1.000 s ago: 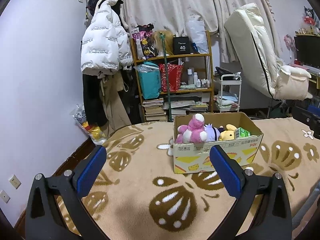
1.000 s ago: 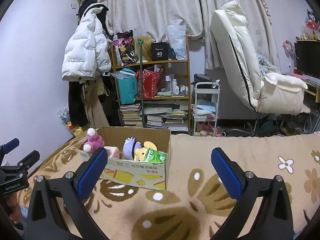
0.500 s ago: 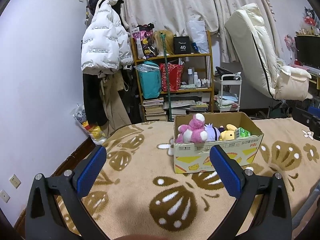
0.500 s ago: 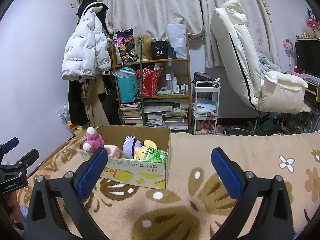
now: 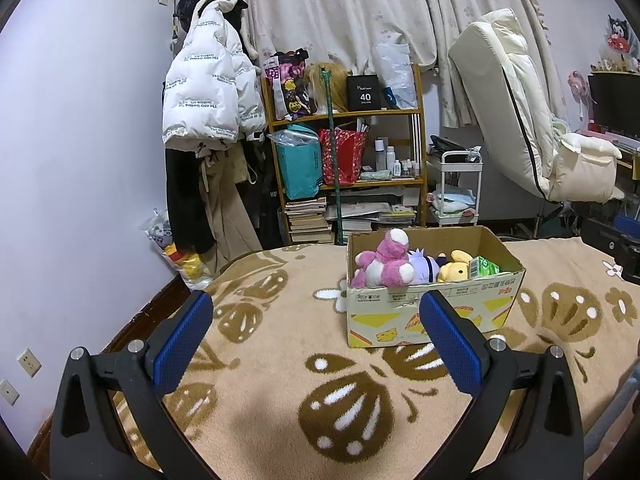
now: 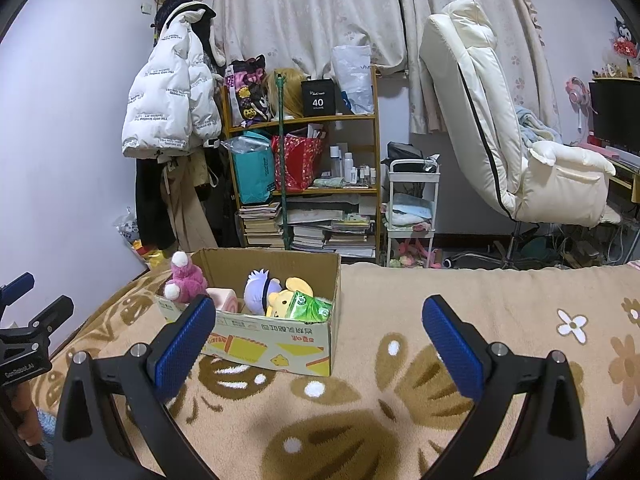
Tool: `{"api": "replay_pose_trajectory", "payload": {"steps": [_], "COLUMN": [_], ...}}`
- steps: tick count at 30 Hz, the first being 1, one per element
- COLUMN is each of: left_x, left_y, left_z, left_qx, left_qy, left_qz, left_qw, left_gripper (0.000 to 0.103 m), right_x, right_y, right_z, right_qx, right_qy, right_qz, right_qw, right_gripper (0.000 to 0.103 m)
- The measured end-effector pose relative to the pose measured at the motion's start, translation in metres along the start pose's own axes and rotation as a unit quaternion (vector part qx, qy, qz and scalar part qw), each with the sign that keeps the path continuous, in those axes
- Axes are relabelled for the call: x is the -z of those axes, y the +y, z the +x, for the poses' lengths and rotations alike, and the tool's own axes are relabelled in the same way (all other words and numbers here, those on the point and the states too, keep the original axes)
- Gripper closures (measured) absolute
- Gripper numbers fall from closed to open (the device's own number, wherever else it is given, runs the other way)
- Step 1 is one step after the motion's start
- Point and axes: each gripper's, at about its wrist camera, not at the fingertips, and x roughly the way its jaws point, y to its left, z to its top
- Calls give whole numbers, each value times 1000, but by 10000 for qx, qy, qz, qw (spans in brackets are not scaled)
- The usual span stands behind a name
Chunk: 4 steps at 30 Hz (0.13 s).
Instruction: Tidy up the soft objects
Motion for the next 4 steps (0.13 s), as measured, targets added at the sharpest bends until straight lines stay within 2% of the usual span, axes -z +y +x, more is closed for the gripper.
{"api": "replay_pose_trajectory", "payload": {"steps": [4], "left_x": [0], "left_y": [0], "left_z": [0], "left_qx": [-7], "left_qy": [-2], "left_qz": [-3], "left_qw": [10000], "left_gripper": [1], "right_x": [0], "right_y": [-1], "right_z": [0], "right_qx": [-10], "right_qy": [0], "right_qz": [6], "right_qw": [10000], "right_gripper": [0]}}
